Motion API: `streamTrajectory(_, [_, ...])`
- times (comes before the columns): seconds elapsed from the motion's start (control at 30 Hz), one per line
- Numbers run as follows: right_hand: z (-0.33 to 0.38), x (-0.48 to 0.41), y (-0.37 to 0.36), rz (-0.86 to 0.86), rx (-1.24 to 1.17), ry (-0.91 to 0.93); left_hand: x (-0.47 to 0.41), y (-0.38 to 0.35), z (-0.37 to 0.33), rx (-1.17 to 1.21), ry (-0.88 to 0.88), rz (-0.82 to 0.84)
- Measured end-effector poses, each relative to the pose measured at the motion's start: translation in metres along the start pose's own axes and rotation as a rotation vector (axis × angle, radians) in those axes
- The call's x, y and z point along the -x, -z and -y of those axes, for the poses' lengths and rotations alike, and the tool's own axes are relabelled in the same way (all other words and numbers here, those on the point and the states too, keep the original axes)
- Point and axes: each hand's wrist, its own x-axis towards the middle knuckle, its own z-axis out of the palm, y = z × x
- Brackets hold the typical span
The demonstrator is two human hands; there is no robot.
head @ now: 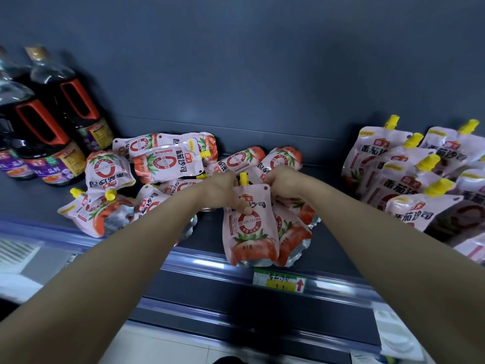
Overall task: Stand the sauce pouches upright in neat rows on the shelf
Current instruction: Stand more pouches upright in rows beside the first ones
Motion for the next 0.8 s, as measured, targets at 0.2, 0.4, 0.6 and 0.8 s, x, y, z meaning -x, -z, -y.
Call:
streamTrajectory(0.2, [0.005, -0.002, 0.008, 0.007, -0.01, -0.006, 0.02, 0.012, -0.001, 0.093, -0.024, -0.073])
streamTrajectory(0.4, [0.01, 0.004, 0.035, 0.012, -0.084, -0.018, 0.028, 0.024, -0.004, 0.094, -0.06, -0.088])
streamTrajectory(0.6, [0.015, 0.026, 0.043, 0.024, -0.066, -0.035, 0.033, 0.032, -0.018, 0.054, -0.139, -0.073])
streamTrajectory(0.8, [0.02, 0.056, 0.108, -0.193, -0.096, -0.109, 0.032, 0.047, -0.057, 0.027, -0.26, -0.105])
